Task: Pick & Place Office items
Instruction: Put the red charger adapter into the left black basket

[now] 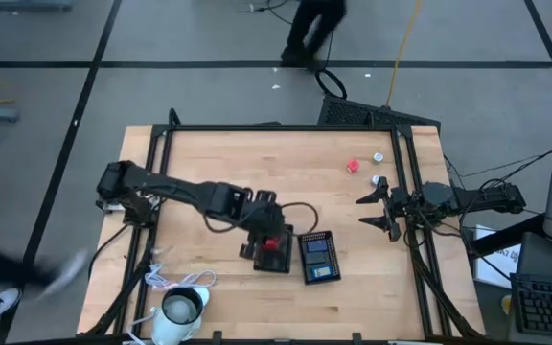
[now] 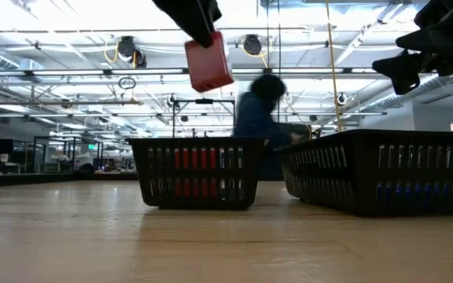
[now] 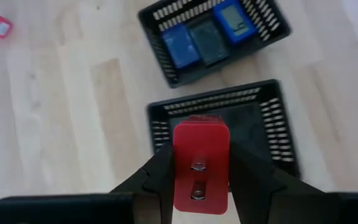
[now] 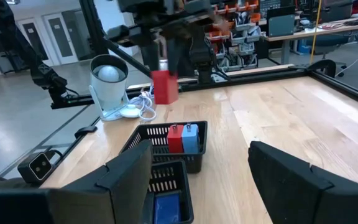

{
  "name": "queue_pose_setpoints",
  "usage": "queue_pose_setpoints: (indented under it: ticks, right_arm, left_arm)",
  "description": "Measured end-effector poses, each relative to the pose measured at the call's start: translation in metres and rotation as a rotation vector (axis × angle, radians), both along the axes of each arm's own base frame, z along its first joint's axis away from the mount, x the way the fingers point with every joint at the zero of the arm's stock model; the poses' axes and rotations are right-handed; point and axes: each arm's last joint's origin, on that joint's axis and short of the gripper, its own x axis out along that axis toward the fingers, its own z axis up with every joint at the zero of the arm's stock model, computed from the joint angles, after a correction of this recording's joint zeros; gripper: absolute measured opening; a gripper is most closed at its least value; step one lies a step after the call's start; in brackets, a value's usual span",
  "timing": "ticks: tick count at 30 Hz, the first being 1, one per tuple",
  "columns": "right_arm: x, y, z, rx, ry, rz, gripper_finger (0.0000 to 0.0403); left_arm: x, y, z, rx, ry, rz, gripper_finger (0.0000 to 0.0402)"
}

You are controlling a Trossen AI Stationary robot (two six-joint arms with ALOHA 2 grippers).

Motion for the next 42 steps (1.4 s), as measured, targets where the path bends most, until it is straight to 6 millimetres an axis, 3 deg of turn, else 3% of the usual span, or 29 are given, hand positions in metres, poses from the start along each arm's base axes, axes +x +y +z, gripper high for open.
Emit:
queue_pose_setpoints:
  ticks: [11,16,23,42]
  right_arm:
    - [0.0,0.0,0.001,0.001,-0.007,0.0,0.0254]
    - [0.0,0.0,0.001,0.001,-0.01,0.0,0.0254]
    - [0.0,0.0,0.001,0.001,-0.009,0.0,0.0254]
    - [0.001,0.0,0.001,0.001,-0.009,0.0,0.0254]
  left_arm:
    - [-0.012,-0.054,-0.005,-0.011,-0.007,0.077,0.0116]
    - [-0.012,-0.067,-0.029,-0.027,0.001,0.091,0.0116]
    - [-0.012,-0.063,-0.059,0.012,0.016,0.156,0.0116]
    - [-0.016,-0.056,-0.097,-0.047,0.006,0.19,0.0116]
